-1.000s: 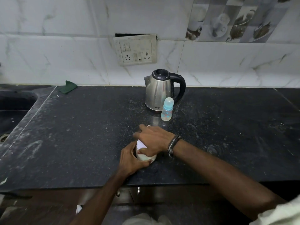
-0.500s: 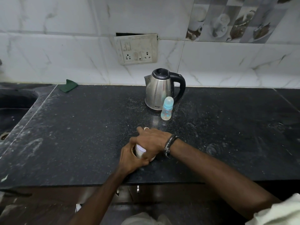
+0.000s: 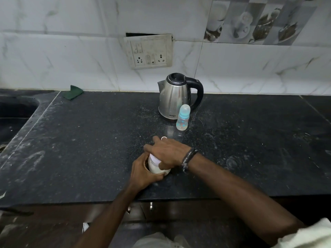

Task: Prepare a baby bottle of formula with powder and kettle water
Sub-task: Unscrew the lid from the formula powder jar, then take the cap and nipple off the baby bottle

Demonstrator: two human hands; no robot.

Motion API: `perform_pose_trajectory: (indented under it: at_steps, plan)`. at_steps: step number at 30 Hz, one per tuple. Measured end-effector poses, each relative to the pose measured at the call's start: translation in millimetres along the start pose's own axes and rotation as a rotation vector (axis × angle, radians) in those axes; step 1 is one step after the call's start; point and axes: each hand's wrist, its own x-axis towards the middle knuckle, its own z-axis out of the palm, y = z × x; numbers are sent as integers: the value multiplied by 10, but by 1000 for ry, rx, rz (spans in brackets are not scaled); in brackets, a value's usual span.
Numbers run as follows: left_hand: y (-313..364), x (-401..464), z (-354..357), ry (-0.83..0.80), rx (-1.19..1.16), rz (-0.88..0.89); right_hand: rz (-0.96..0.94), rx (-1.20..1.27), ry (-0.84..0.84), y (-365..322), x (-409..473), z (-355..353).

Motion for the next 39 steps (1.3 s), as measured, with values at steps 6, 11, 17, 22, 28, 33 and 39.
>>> perform_pose_trajectory:
  at_steps: [6,11,17,22,28,33,39]
  plan:
    - [61,-24,31,40,-34,34,121,370,154,299,-361,-56]
    - [71,-33,42,46,-17,50,282,405,132,535,-668,252]
    - [85,-32,33,26,-26,62,398,359,45,473,-653,1008]
    - [79,-38,40,23,-28,50,358,304,80,323,-574,1332]
    - [98,-47,45,31,-30,56,323,239,47,229,-504,1339]
    - [96,-48,40,28,-18,67,297,260,19,217,-534,1292]
    - [65,-49,38,29,4,49,352,444,119,439,-529,1102]
